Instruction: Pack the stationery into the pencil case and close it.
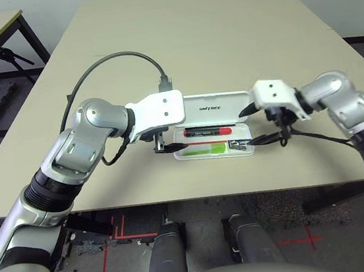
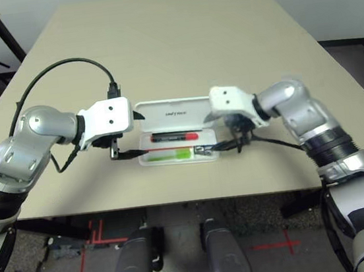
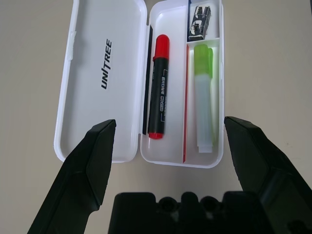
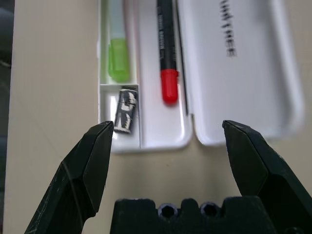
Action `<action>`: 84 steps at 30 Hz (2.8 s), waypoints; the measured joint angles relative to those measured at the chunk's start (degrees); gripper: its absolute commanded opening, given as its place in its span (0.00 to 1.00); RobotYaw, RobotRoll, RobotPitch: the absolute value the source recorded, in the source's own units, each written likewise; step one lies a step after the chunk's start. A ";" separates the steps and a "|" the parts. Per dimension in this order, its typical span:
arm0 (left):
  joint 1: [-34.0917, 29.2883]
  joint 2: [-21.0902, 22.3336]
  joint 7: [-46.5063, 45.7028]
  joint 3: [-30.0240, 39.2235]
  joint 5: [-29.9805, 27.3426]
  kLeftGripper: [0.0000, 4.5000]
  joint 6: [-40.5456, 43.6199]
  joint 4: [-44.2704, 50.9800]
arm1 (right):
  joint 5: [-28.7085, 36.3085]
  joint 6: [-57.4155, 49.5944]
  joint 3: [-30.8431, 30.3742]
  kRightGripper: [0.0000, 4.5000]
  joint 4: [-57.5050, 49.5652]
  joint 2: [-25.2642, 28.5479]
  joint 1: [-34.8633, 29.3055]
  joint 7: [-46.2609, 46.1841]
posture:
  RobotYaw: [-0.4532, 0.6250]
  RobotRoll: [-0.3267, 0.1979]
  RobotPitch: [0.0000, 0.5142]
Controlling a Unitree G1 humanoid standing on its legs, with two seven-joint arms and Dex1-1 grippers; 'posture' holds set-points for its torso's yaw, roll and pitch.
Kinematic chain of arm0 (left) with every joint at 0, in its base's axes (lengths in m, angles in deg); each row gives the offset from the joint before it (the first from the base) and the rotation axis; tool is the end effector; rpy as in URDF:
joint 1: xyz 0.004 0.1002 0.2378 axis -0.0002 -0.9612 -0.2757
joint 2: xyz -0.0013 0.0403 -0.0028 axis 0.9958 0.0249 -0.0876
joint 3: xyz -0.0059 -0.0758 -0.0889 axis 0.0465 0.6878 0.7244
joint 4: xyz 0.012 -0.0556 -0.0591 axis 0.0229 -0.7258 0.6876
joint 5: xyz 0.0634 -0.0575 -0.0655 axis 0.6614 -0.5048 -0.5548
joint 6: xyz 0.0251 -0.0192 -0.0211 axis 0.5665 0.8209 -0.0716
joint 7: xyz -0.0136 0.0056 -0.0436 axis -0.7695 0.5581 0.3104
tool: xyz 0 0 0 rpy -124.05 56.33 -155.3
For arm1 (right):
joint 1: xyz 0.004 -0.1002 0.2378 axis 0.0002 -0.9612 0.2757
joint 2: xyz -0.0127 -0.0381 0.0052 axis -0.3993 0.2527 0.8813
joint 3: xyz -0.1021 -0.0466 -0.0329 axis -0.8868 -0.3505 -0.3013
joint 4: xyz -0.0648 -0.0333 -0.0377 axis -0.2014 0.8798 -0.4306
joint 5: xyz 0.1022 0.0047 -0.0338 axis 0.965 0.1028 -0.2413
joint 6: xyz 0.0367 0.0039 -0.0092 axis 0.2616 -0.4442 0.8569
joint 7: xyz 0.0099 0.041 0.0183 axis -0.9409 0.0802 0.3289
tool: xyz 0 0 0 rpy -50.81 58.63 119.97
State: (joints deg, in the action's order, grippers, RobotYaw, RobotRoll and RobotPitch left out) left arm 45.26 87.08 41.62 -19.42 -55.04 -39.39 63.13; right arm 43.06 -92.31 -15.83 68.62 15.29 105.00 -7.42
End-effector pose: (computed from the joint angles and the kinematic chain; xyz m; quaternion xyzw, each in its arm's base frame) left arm 0.2778 0.1656 0.2180 0.4004 0.1201 -0.5730 0.7050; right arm 0.3141 -0.2588 0.1981 -0.3039 0.1722 0.5917 0.7265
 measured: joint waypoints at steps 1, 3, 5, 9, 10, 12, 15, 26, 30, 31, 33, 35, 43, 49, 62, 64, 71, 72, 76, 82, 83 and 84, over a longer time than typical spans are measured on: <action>-0.02 0.00 0.00 0.00 0.00 1.00 -0.01 0.00 | 1.11 -0.74 1.28 1.00 0.17 0.92 -0.23 0.24 | 0.44 0.62 0.17; -0.12 0.01 -0.01 0.00 0.00 1.00 -0.01 -0.01 | 2.89 -2.13 3.71 1.00 1.04 3.04 -0.64 0.66 | 0.44 0.62 0.17; -0.20 0.03 -0.01 0.00 0.01 1.00 -0.01 -0.02 | 4.05 -3.21 6.00 1.00 2.51 5.73 -1.11 1.18 | 0.44 0.62 0.17; -0.31 0.14 -0.02 0.01 0.01 1.00 -0.04 -0.02 | 6.09 -5.28 9.65 1.00 3.76 10.27 -3.71 2.51 | 0.43 0.62 0.17; -0.36 0.20 -0.03 0.01 0.01 1.00 -0.05 -0.03 | 6.52 -5.76 10.14 1.00 3.90 11.17 -4.57 2.84 | 0.43 0.62 0.18; -0.45 0.31 -0.03 0.06 0.00 1.00 -0.07 -0.02 | 7.38 -6.76 11.37 1.00 4.14 13.30 -6.70 3.44 | 0.43 0.62 0.18; -0.57 0.41 -0.03 0.10 0.00 1.00 -0.09 -0.03 | 8.55 -7.93 13.29 1.00 4.07 14.76 -8.47 3.51 | 0.43 0.62 0.18; -0.63 4.75 0.54 0.12 0.45 0.79 -1.01 -1.77 | 10.95 -10.14 14.16 1.00 0.93 13.97 -11.09 1.18 | 0.43 0.62 0.16; -0.78 7.92 0.25 -0.03 4.71 0.43 -4.13 -8.11 | 10.96 -10.15 14.16 1.00 0.94 13.65 -11.17 0.82 | 0.43 0.62 0.16; -0.78 8.19 -0.09 -0.08 5.75 0.36 -4.96 -9.80 | 10.95 -10.15 14.15 1.00 0.94 13.56 -11.17 0.73 | 0.43 0.62 0.16; -0.72 8.33 -0.95 -0.20 8.47 0.18 -7.14 -13.52 | 10.94 -10.15 14.15 1.00 0.93 13.31 -11.17 0.35 | 0.43 0.62 0.16; -0.50 8.00 -1.96 -0.31 10.53 0.01 -8.82 -16.95 | 10.94 -10.16 14.15 1.00 0.79 12.70 -11.17 0.02 | 0.43 0.62 0.16; 4.70 -0.78 -10.65 -0.98 18.06 0.01 -17.76 -35.10 | 10.84 -10.09 14.14 1.00 0.36 12.04 -11.29 -0.34 | 0.42 0.62 0.15; 7.46 -11.95 -15.48 2.35 15.92 0.01 -18.91 -44.50 | 10.80 -10.08 14.13 1.00 0.14 11.73 -11.34 -0.94 | 0.41 0.62 0.14; 10.57 -18.13 -16.16 4.69 13.57 0.01 -17.91 -47.39 | 10.75 -10.11 14.13 1.00 -0.29 11.66 -11.35 -1.34 | 0.40 0.62 0.15; 10.55 -18.14 -15.58 4.69 13.37 0.01 -17.63 -46.83 | 10.75 -10.11 14.13 1.00 -0.30 11.66 -11.35 -1.45 | 0.40 0.62 0.15; 8.24 -18.04 -10.77 4.63 11.07 0.01 -15.57 -40.47 | 10.66 -10.11 14.10 1.00 -0.31 11.61 -11.39 -1.89 | 0.40 0.62 0.15; 7.94 -17.99 -9.90 4.60 10.75 0.01 -15.34 -39.48 | 10.64 -10.10 14.07 1.00 -0.33 11.58 -11.39 -1.95 | 0.40 0.62 0.15; 6.62 -17.13 -6.90 4.59 9.65 0.01 -14.29 -35.20 | 10.61 -10.10 13.97 1.00 -0.32 11.48 -11.39 -2.03 | 0.40 0.62 0.15; 2.34 -15.06 -0.97 3.57 7.17 0.01 -13.27 -26.03 | 10.30 -9.94 13.23 1.00 -0.29 11.34 -11.40 -2.06 | 0.40 0.62 0.15; 1.77 -15.06 -0.39 3.07 6.78 0.01 -12.89 -24.74 | 10.26 -9.92 13.06 1.00 -0.29 11.33 -11.40 -2.06 | 0.40 0.62 0.15; 1.45 -15.06 -0.01 2.54 6.57 0.01 -12.53 -23.82 | 10.21 -9.86 12.87 1.00 -0.28 11.33 -11.40 -2.06 | 0.40 0.62 0.15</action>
State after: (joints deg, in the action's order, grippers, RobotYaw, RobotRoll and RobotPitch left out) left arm 46.70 72.01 41.61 -16.87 -48.47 -51.92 39.31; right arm 53.27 -102.17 -2.96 68.34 26.62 93.60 -9.49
